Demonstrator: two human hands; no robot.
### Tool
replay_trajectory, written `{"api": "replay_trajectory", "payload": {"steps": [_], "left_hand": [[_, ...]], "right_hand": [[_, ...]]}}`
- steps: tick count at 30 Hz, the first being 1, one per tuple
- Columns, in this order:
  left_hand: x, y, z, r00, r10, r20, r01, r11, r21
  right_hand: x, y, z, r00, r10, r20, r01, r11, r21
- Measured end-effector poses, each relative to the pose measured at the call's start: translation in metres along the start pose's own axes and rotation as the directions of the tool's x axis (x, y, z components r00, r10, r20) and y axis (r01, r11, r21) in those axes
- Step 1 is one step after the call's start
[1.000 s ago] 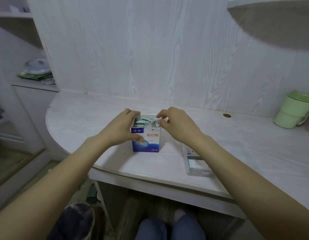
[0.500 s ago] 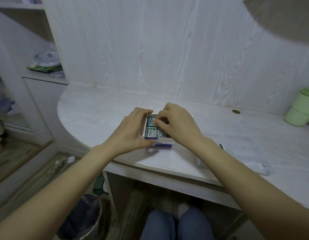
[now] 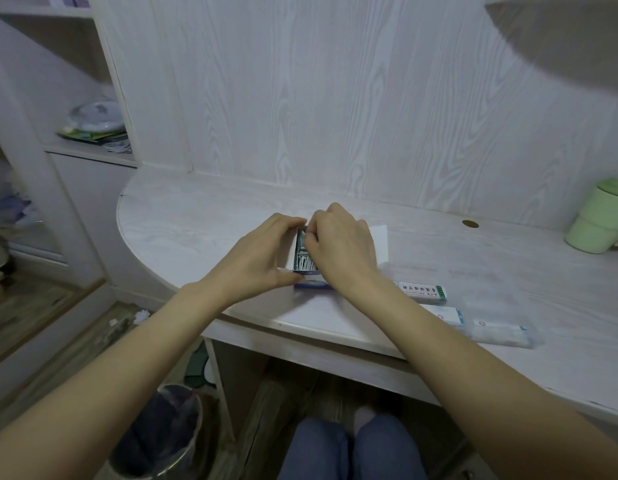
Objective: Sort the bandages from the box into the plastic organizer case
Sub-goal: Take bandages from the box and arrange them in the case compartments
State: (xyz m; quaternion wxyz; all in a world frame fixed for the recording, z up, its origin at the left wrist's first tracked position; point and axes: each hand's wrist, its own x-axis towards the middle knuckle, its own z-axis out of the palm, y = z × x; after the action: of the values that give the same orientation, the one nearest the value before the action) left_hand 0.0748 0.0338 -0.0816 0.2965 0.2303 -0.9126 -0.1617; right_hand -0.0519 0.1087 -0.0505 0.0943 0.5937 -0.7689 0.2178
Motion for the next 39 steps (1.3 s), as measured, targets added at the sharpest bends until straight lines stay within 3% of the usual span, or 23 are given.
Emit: {"api": "replay_trajectory", "payload": {"steps": [4,17,20,24,30,36,39], "left_hand": [[0.000,-0.003,0.002,1.000,0.000,-0.006,0.001,1.000,0.016],[0.002,-0.001,0.002,1.000,0.009,0.012,-0.010,1.000,0.025],[0.002,0.000,0.002,1.000,0.015,0.024,-0.017,0.998,0.066],[0.005,0.000,0.001,1.000,0.006,0.030,-0.009,0.996,0.083],[0.006,0.000,0.001,0.999,-0.006,0.035,0.003,0.998,0.066],[0.010,0.001,-0.001,0.997,-0.013,0.073,0.008,0.998,0.062],[0.017,-0.001,0.000,0.995,-0.039,0.095,0.034,0.998,0.049]], "right_hand": [[-0.001,0.011,-0.006,0.999,0.019,0.039,-0.024,0.989,0.146],[0.002,0.001,-0.002,0.999,-0.038,0.021,0.041,0.991,-0.128],[0.003,0.008,-0.005,0.999,-0.008,0.049,0.011,0.998,-0.065],[0.003,0.018,-0.010,0.997,0.027,0.069,-0.039,0.983,0.179],[0.000,0.021,-0.011,0.999,-0.021,0.026,0.016,0.985,0.174],[0.003,0.028,-0.009,0.998,-0.004,-0.067,0.031,0.914,0.404],[0.010,0.033,-0.010,0.994,-0.003,-0.109,0.045,0.923,0.382]]}}
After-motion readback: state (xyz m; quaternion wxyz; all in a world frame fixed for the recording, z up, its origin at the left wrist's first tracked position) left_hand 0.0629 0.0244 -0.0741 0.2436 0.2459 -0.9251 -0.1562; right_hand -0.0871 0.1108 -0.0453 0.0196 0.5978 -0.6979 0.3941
